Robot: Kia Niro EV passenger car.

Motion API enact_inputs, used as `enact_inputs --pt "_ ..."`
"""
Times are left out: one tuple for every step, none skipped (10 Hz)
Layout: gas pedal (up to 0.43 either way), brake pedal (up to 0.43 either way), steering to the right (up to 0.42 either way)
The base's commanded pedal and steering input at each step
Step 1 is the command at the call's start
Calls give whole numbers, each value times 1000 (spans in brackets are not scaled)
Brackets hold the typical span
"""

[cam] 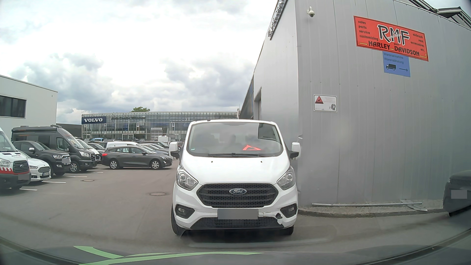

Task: Follow the waypoints while adhering to traffic rules and regulations

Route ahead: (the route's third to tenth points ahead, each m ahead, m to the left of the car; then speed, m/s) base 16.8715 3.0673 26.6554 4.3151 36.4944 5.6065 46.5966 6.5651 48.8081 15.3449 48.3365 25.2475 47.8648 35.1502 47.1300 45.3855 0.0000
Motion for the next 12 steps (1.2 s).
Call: enact_inputs --pt "0 470 -462" --pt "0 470 -462" --pt "0 470 -462" --pt "0 470 -462" --pt "0 470 -462" --pt "0 470 -462" --pt "0 470 -462" --pt "0 470 -462" --pt "0 470 -462" --pt "0 470 -462" --pt "0 470 -463" --pt "0 470 -462"
